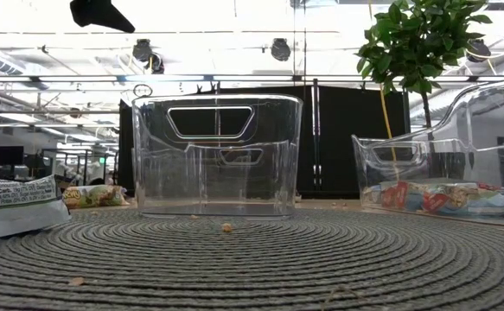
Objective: Pick and place Granola Bars by type
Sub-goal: Put the yellow granola bar into the bottom left transparent bin
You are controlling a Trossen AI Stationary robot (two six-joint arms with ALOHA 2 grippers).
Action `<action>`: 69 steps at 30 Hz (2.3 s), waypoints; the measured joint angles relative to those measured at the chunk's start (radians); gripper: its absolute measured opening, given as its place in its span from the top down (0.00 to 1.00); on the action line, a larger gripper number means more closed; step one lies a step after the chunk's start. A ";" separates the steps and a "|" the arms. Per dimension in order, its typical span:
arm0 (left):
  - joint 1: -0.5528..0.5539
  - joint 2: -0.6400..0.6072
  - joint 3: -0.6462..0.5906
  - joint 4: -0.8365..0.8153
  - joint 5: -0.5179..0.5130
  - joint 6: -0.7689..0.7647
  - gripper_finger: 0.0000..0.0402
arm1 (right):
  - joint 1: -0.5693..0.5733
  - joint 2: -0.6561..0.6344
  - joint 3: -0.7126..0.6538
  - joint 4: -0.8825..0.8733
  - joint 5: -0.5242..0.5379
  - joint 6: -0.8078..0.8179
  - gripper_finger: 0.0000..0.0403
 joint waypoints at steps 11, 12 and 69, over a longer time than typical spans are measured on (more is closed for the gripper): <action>0.000 0.000 0.000 0.000 0.022 0.003 0.05 | -0.017 0.001 -0.143 0.071 -0.070 -0.016 0.46; 0.000 0.000 0.000 0.000 0.022 0.003 0.05 | -0.018 0.001 -0.155 0.076 -0.075 -0.012 0.46; 0.000 0.000 0.000 0.000 0.023 0.046 0.05 | -0.128 -0.321 -0.259 0.108 0.021 0.175 1.00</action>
